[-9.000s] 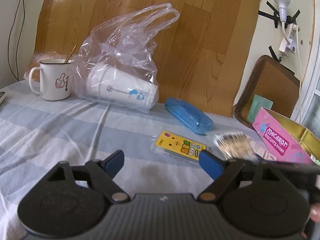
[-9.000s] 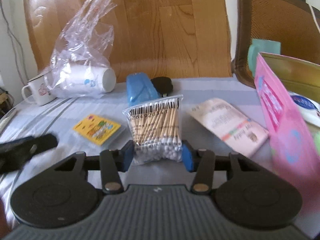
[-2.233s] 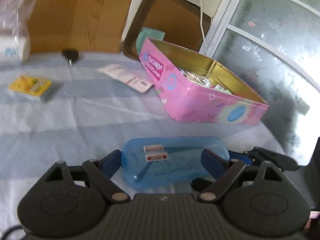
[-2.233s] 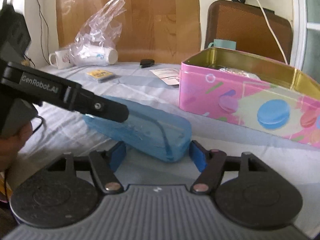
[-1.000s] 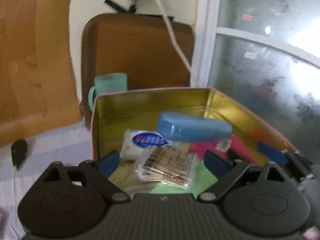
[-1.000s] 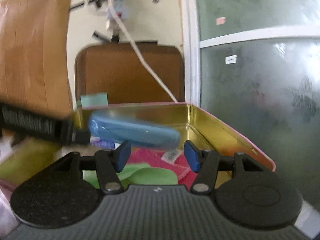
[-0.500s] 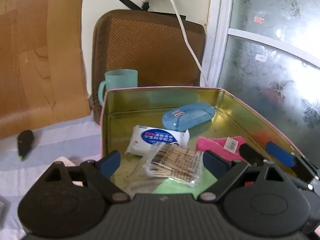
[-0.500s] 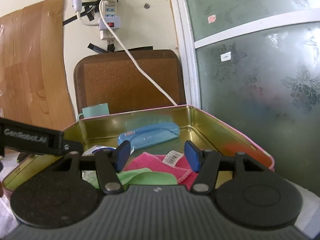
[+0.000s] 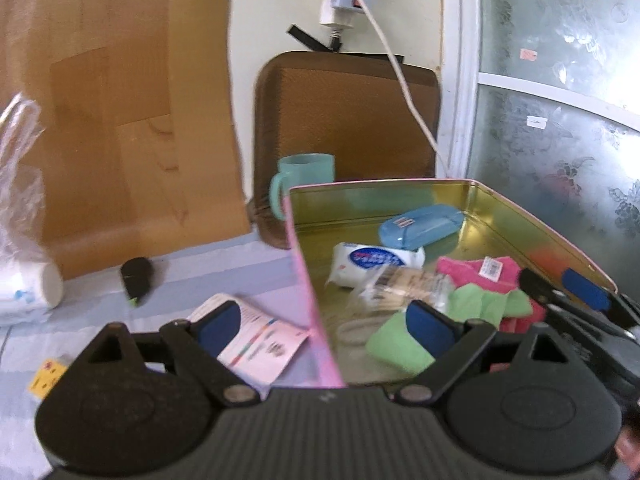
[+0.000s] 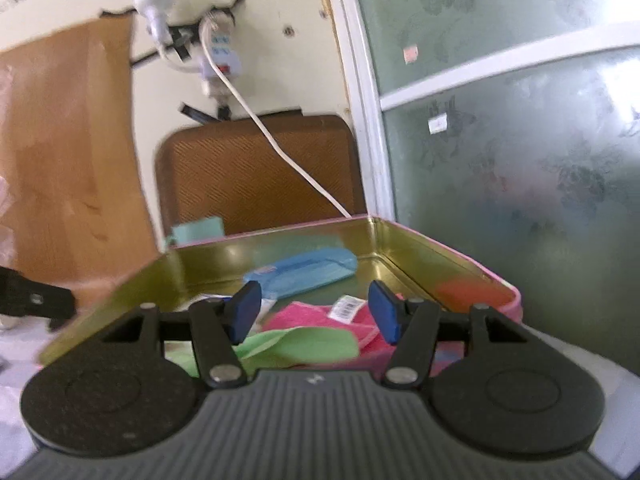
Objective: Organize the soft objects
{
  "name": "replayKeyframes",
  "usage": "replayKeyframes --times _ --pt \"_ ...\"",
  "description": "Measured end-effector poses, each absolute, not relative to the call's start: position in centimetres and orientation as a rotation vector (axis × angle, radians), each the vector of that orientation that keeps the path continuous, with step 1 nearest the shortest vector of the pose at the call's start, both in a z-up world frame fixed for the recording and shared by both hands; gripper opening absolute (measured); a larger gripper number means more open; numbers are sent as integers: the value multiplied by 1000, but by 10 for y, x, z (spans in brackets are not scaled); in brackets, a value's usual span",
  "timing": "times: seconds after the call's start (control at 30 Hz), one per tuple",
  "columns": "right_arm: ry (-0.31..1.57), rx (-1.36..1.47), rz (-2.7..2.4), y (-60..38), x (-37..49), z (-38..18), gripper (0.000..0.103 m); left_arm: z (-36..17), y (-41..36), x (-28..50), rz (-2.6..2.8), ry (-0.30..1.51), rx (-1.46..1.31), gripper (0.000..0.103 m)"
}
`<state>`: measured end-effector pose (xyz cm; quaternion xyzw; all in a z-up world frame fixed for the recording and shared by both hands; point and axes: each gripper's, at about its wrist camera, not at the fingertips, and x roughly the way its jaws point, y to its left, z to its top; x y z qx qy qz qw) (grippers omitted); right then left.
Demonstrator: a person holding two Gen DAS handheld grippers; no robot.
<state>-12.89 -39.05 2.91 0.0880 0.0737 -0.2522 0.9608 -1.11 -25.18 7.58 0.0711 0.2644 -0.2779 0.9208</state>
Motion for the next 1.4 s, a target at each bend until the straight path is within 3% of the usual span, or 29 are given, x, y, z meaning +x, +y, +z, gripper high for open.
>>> replayKeyframes --times 0.23,0.83,0.97,1.27,1.3,1.33,1.4 --pt "127 195 -428 -343 -151 35 62 65 -210 -15 -521 558 120 94" --pt "447 40 -52 -232 -84 16 62 7 -38 33 -229 654 -78 96" --pt "465 -126 -67 -210 -50 17 61 4 -16 40 -261 661 -209 99" --pt "633 -473 -203 -195 59 -1 60 7 -27 30 -317 609 -152 99" --pt "645 -498 -229 -195 66 -3 47 7 -26 31 -320 611 -158 99" --pt "654 -499 -239 -197 69 -4 16 7 -25 32 -321 615 -167 99" --pt "643 -487 -260 -201 70 -4 14 6 -22 33 -322 623 -186 100"
